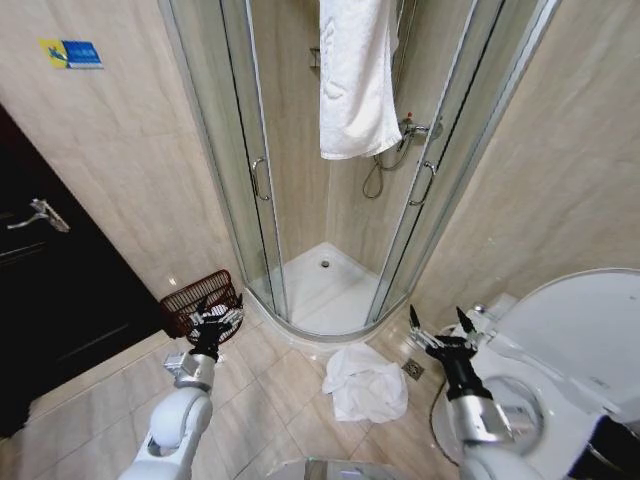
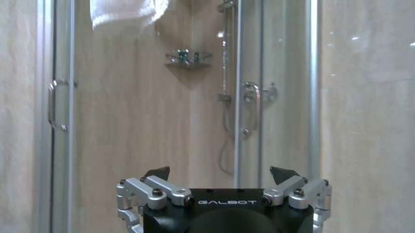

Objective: Discard the used towel into the hamper.

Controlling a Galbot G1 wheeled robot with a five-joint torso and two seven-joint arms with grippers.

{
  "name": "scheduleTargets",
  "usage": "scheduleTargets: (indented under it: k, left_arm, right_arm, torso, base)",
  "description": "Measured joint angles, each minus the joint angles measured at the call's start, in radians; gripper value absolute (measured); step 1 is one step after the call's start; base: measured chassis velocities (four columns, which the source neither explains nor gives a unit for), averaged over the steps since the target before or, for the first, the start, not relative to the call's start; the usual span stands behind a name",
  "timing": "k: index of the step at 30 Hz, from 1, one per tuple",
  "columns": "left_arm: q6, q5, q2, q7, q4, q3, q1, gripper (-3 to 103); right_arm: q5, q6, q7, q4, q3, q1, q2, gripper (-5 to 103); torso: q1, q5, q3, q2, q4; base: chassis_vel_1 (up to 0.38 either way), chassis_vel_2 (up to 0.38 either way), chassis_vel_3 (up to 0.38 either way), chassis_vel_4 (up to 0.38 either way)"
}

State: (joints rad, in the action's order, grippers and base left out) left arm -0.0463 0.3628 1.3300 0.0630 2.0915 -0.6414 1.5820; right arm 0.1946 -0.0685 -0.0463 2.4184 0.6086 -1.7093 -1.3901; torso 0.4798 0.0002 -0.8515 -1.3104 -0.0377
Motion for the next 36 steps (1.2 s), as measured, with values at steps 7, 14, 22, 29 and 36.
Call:
scheduleTargets:
  k: [7, 14, 22, 29, 36]
  left_arm:
    - [-0.041, -0.039, 0.025, -0.013, -0.029, 0.018, -0.016, 100]
    - [-0.048, -0.067, 0.02, -0.024, -0.074, 0.057, -0.061, 100]
    - [-0.009, -0.092, -0.002, -0.025, -0.144, 0.156, -0.17, 100]
    - [-0.004, -0.092, -0.004, -0.026, -0.157, 0.154, -0.171, 100]
    - [-0.01, -0.091, -0.002, -0.014, -0.164, 0.108, -0.155, 100]
  right_arm:
    - [0.259, -0.134, -0.022, -0.043, 0.012, 0.334, 0.251, 100]
    - [0.414, -0.127, -0.042, -0.118, 0.004, 0.553, 0.396, 100]
    - [0.595, -0.179, -0.09, -0.197, -0.037, 0.843, 0.576, 100]
    - [0.622, -0.181, -0.065, -0.288, -0.128, 1.037, 0.624, 100]
    - [0.654, -0.184, -0.062, -0.389, -0.326, 1.313, 0.625, 100]
  torso:
    - [-0.002, 0.0002, 0.002, 0.005, -0.0002]
    - [-0.003, 0.0003, 0.004, 0.007, -0.0003]
    - [-0.004, -0.0003, 0.005, 0.009, 0.0003]
    - [-0.005, -0.0003, 0.006, 0.01, -0.0002]
    - [-0.005, 0.0, 0.006, 0.011, -0.0001]
  base:
    - [0.0, 0.0, 0.0, 0.0]
    - [0.0, 0.0, 0.0, 0.0]
    - [0.0, 0.0, 0.0, 0.0]
    - [0.0, 0.0, 0.0, 0.0]
    - [0.0, 0.0, 0.0, 0.0]
